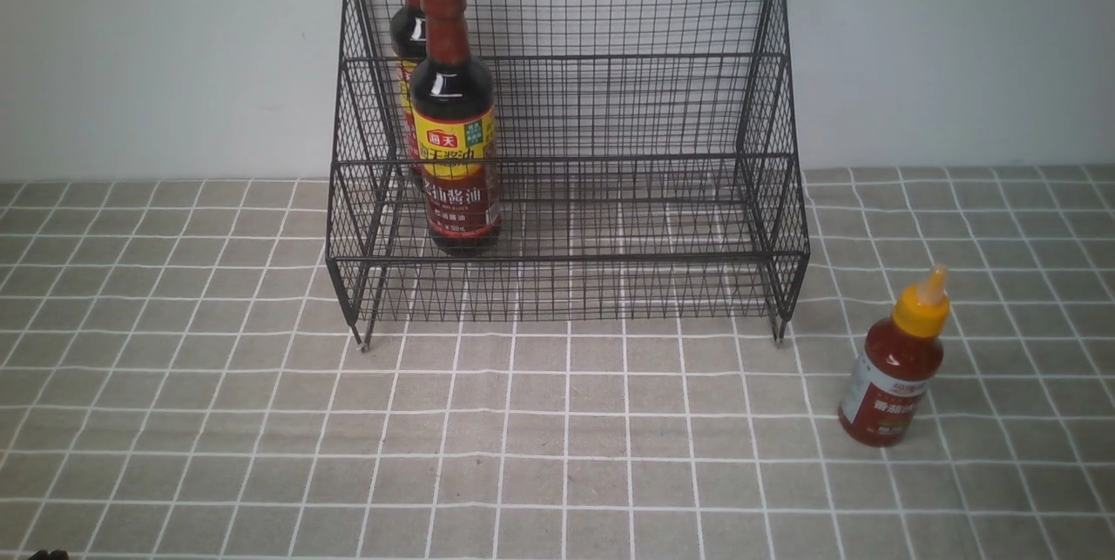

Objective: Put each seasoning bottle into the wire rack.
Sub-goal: Use the right arm to grab the condiment bottle closest to it

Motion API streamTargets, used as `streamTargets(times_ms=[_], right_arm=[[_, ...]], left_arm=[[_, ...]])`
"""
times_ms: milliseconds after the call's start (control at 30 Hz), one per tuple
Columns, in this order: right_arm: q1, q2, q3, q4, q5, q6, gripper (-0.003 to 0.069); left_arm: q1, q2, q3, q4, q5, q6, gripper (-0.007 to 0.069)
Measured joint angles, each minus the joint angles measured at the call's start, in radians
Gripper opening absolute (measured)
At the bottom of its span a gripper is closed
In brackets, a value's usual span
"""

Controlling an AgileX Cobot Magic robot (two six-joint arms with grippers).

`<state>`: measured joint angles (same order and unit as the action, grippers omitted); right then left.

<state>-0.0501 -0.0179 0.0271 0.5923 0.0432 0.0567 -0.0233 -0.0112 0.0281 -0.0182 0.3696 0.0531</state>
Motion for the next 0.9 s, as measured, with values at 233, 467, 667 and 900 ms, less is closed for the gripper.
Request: streamTargets(times_ms=[233, 467, 667, 900], right_arm=[[0.000, 0.000, -0.036, 0.019, 0.078, 0.002, -0.0015], [0.000, 0.275, -0.332, -0.087, 0.405, -0.190, -0.0015], [0.000, 0.659, -0.551, -0.084, 0.595, -0.357, 0.0015], [0.000, 0.976, -0.721, -0.004, 0.652, -0.570, 0.0183]], left_arm=[[0.000, 0.000, 0.000, 0.000, 0.000, 0.010, -0.0006], [0.000, 0.000, 0.000, 0.000, 0.000, 0.011, -0.0006], [0.000, 0.000, 0.000, 0.001, 0.000, 0.011, -0.0006], [0.000, 0.000, 0.000, 0.001, 0.000, 0.011, -0.0006]])
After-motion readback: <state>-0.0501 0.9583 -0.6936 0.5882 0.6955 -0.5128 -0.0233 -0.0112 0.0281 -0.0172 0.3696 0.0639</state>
